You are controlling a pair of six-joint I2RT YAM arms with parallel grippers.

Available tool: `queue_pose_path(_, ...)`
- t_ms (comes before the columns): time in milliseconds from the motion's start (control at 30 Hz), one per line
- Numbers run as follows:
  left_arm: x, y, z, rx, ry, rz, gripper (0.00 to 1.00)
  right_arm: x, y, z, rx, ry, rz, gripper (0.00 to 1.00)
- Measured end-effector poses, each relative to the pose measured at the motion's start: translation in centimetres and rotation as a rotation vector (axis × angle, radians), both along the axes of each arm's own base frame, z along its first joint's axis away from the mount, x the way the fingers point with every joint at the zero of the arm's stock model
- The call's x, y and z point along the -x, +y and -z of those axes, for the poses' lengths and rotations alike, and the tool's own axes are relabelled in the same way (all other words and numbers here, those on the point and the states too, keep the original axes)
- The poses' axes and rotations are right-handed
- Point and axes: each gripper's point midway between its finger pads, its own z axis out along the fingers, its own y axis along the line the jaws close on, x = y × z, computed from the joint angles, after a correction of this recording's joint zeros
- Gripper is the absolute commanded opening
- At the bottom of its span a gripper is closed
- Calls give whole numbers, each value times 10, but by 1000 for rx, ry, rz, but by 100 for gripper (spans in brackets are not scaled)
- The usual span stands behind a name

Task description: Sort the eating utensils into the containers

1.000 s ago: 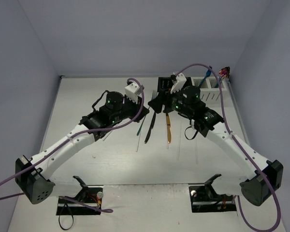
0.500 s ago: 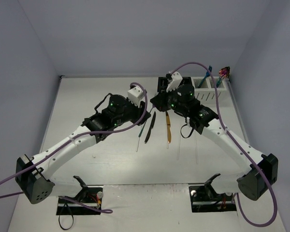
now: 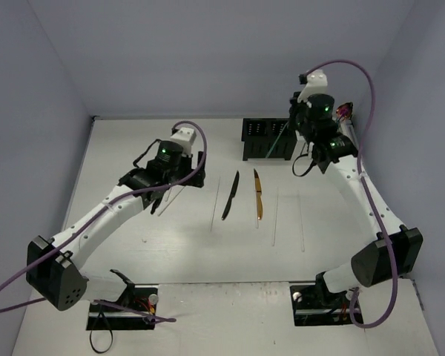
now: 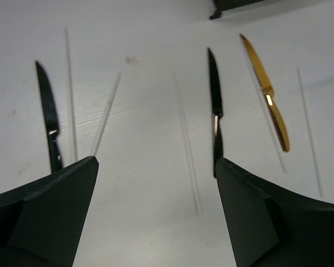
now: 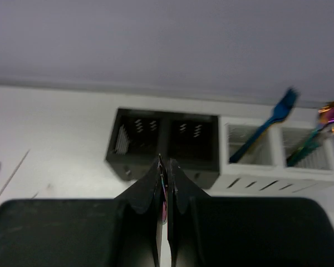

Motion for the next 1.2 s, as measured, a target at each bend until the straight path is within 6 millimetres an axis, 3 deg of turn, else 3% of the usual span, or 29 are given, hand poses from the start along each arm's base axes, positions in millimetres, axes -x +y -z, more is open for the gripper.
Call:
queue_pose_path(100, -13, 43, 6, -2, 49, -114, 84, -31, -52, -28, 54, -63, 141, 0)
queue_pose_path(233, -21, 102, 7, 13, 98, -254, 84, -66, -114, -45, 90, -104, 292, 0)
queue_pose_path(367, -14, 134, -4, 23, 79, -324, 85, -96, -158, -36, 121, -92, 388, 0)
queue_pose_path(500, -2, 142, 2, -6, 73, -325, 85, -126, -183, -4, 140, -41, 427, 0)
queue_pose_path(667, 5, 147, 33, -48, 149, -322, 85, -158, -190, 44, 152, 34, 405, 0)
queue_pose_path(833, 4, 150, 41, -46, 175, -326, 85, -175, -176, 89, 147, 102, 325, 4)
queue_pose_path(967, 3, 149, 40, -41, 174, -321, 85, -181, -167, 111, 137, 137, 272, 27)
queue_pose_path(1067, 3, 148, 40, -38, 174, -318, 85, -182, -161, 118, 133, 151, 245, 53)
queue_pose_path(1200, 3, 147, 40, -35, 175, -314, 85, -178, -149, 120, 132, 159, 222, 63)
